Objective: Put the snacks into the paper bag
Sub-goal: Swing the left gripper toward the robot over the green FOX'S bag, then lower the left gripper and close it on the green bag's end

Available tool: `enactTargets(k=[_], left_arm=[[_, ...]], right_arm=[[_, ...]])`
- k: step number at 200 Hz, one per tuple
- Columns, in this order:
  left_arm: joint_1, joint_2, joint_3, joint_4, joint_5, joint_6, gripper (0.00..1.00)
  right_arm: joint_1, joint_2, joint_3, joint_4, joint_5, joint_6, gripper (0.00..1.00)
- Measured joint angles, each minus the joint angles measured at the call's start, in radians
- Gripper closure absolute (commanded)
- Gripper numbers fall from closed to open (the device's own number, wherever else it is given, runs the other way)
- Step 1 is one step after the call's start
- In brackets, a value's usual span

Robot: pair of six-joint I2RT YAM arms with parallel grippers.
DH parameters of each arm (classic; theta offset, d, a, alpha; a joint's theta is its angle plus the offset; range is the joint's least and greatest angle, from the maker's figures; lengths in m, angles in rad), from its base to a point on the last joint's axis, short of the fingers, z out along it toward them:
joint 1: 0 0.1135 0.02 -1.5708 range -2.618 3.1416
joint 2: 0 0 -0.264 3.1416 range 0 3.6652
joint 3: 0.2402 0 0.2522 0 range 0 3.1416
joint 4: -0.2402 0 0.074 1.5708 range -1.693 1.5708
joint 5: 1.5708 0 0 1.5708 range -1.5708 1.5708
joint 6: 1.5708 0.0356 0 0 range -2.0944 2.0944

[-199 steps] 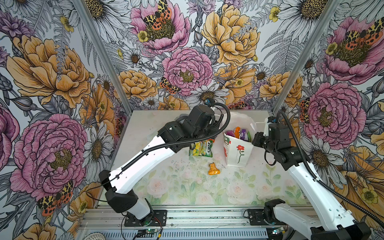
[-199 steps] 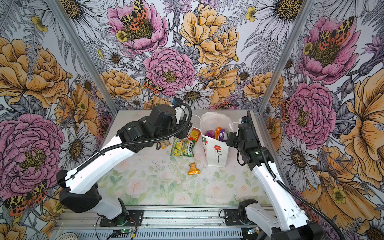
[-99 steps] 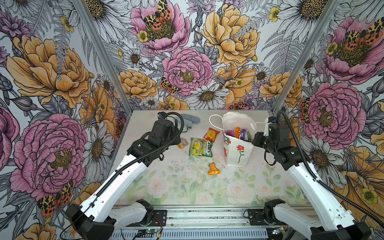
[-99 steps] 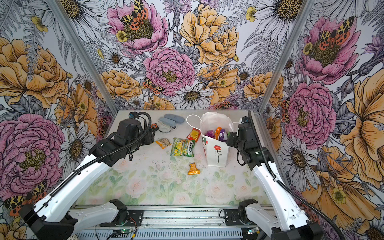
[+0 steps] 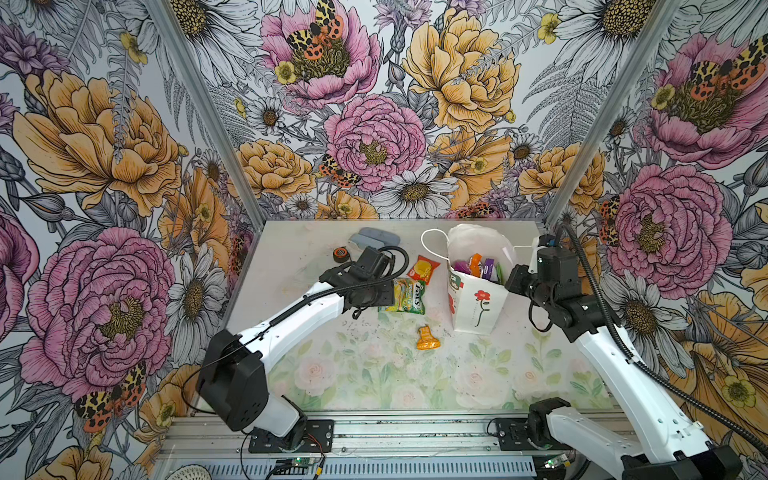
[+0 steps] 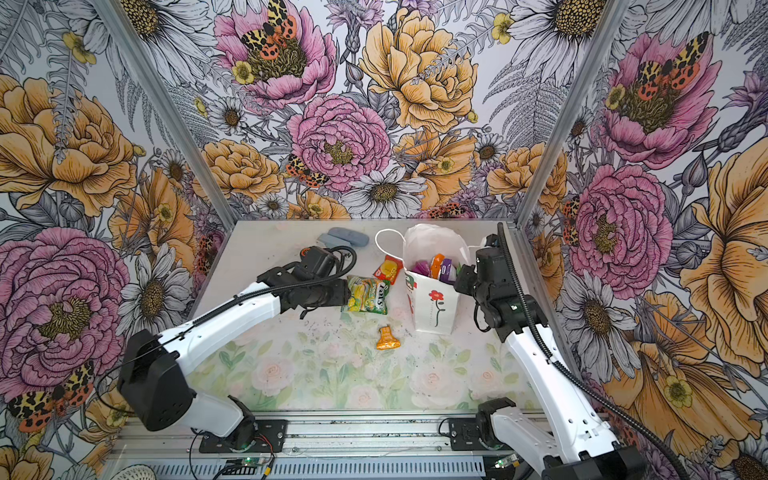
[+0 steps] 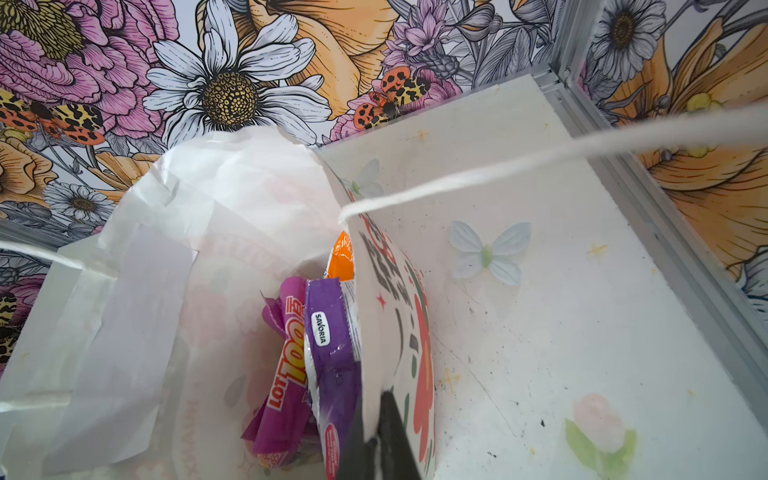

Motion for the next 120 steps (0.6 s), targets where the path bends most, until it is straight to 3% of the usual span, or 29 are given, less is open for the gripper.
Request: enactTargets(k=[40, 120], left_arm=[[-0.073, 0.139, 0.113, 0.008, 0.015, 0.0, 0.34], [-0.082, 0.466, 0.397, -0.044, 0.008, 0.054, 0.32]], right_arm=[[0.0, -0.008, -0.008, 0.0, 0.007, 0.0, 1.0], [0.0, -0.014, -0.012, 0.0, 0.011, -0.001, 1.0]])
